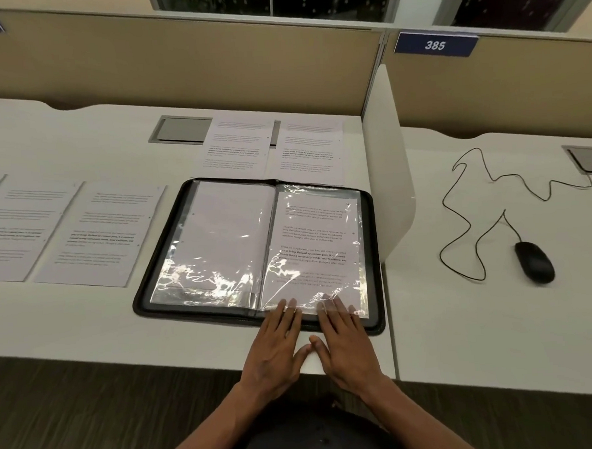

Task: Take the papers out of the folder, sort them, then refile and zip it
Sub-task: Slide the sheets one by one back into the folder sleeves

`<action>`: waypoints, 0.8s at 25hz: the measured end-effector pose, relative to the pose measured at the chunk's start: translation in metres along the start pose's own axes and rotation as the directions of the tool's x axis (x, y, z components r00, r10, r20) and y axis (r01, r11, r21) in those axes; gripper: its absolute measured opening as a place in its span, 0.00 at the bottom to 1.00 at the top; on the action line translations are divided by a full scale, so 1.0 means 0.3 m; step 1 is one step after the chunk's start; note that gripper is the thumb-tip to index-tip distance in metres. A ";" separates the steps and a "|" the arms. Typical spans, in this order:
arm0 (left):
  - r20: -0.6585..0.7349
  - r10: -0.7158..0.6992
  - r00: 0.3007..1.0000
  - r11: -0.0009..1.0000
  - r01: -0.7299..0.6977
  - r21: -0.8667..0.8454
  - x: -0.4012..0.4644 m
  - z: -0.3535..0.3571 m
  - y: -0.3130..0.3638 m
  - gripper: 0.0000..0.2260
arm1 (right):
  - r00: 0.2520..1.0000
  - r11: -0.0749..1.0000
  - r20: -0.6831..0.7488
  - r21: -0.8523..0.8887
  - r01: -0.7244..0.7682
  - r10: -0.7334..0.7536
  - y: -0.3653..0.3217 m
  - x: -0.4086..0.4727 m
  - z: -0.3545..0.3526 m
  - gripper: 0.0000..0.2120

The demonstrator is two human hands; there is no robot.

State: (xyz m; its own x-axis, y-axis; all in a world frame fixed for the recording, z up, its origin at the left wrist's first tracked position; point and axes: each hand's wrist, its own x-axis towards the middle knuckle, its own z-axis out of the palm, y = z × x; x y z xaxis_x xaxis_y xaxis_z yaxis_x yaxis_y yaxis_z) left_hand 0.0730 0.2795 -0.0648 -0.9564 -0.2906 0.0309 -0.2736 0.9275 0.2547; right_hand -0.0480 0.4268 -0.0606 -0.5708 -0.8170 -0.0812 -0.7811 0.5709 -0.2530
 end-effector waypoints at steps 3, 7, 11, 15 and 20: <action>-0.006 -0.012 1.000 1.000 0.012 0.016 0.001 -0.006 0.019 0.32 | 1.000 1.000 0.019 0.017 -0.008 0.007 -0.002 0.031 -0.012 0.34; 0.002 -0.036 0.999 0.999 0.036 -0.005 0.007 -0.012 0.030 0.32 | 1.000 0.996 -0.029 0.086 0.008 -0.006 -0.023 0.047 -0.024 0.35; 0.026 -0.052 0.998 0.999 0.052 0.010 0.016 -0.021 0.038 0.33 | 0.926 0.952 -0.374 0.299 0.062 0.057 0.002 -0.003 -0.082 0.14; 0.058 -0.116 0.992 0.993 0.114 0.030 0.034 -0.023 0.062 0.34 | 0.828 0.843 -0.373 0.497 -0.204 0.420 0.087 0.025 -0.152 0.13; 0.072 -0.090 0.993 0.992 0.083 0.091 0.067 0.000 0.112 0.34 | 0.887 0.853 -0.208 0.430 -0.296 0.413 0.128 0.069 -0.155 0.21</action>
State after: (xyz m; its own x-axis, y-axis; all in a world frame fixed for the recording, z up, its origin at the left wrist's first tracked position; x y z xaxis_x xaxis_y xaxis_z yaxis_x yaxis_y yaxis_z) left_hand 0.0444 0.3049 -0.0557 -0.9329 -0.3549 -0.0619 -0.3602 0.9178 0.1672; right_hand -0.1014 0.4357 -0.0272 -0.8812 -0.4722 0.0237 -0.3884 0.6943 -0.6059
